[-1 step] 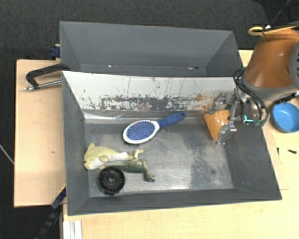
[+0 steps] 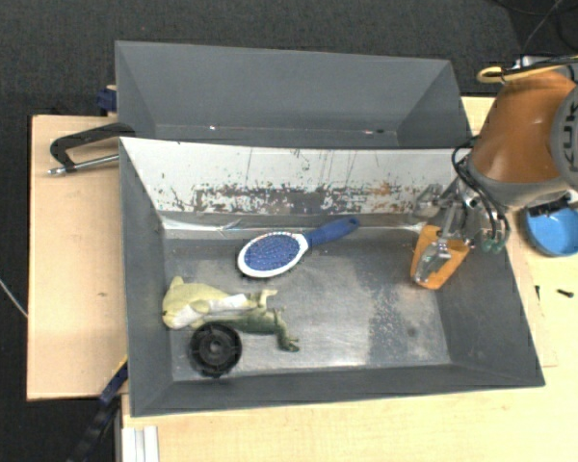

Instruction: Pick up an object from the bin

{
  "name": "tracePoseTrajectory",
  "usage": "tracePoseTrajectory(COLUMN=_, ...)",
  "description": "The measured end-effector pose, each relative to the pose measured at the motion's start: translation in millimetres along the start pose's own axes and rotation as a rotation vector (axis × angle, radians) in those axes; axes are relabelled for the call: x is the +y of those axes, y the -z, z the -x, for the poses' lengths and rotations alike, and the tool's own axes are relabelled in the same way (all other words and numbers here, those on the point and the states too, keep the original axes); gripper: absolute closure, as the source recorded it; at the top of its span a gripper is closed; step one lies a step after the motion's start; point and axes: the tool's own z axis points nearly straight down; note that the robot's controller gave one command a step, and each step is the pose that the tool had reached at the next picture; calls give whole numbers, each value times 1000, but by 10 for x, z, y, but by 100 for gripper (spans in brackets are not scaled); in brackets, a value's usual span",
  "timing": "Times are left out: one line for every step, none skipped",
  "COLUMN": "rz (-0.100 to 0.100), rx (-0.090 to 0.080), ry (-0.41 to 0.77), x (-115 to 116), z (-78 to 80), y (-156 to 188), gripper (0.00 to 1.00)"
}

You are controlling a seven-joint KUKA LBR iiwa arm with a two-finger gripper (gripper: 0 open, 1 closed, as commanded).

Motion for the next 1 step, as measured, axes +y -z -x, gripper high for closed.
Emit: tracePoseTrajectory(rz=-1, rx=1, ry=132, x=-146, z=-47, y=198, gripper=0)
